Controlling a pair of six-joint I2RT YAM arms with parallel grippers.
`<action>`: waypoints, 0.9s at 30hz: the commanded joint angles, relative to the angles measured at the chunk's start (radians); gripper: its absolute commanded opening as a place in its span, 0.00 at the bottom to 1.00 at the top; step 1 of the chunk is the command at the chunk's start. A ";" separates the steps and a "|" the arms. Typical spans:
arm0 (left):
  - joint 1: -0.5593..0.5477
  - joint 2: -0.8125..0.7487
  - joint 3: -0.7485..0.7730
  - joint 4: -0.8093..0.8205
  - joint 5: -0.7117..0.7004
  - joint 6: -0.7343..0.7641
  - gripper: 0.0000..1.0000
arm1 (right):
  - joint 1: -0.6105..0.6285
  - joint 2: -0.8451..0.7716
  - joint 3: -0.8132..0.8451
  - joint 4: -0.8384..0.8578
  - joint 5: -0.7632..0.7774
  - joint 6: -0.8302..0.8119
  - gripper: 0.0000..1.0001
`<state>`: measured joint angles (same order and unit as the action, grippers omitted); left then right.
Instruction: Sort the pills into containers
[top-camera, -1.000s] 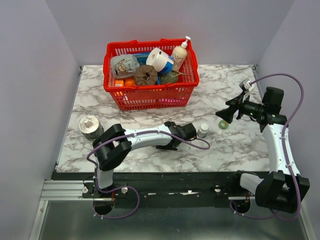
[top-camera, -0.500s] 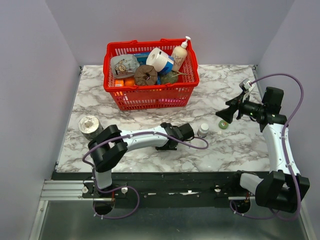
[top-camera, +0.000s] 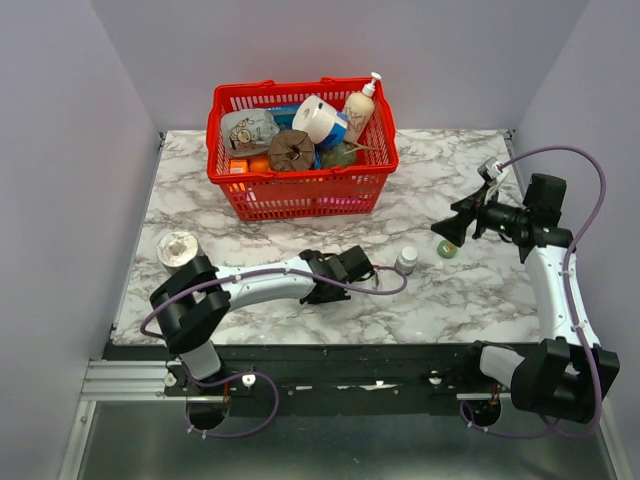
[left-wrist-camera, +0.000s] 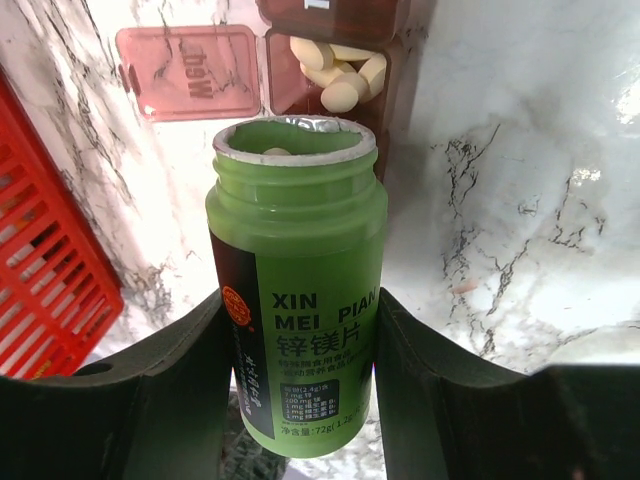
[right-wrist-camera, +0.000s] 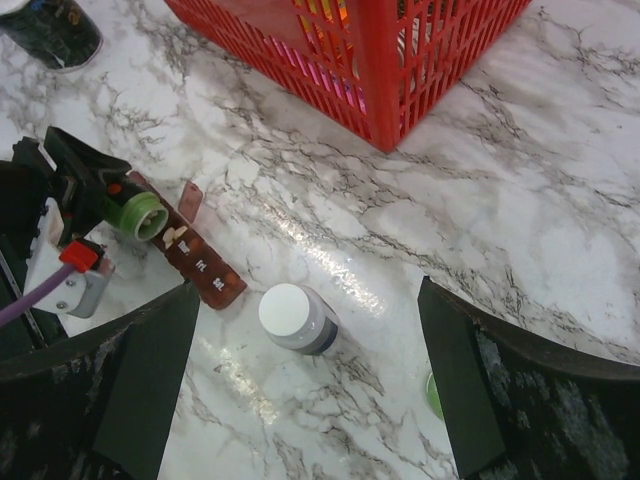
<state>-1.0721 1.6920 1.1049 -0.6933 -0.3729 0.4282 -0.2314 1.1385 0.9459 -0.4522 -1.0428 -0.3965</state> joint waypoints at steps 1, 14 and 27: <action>0.017 -0.100 -0.066 0.145 0.040 -0.057 0.00 | -0.011 0.015 0.025 -0.014 -0.033 -0.027 1.00; 0.044 -0.491 -0.442 0.651 0.206 -0.184 0.00 | -0.011 0.030 -0.022 -0.127 -0.111 -0.382 1.00; 0.055 -0.900 -0.835 1.346 0.581 -0.417 0.00 | -0.009 0.104 -0.009 -0.537 0.085 -1.269 1.00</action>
<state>-1.0225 0.8581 0.3256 0.3374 0.0307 0.1429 -0.2359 1.1843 0.9092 -0.8806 -1.0817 -1.3666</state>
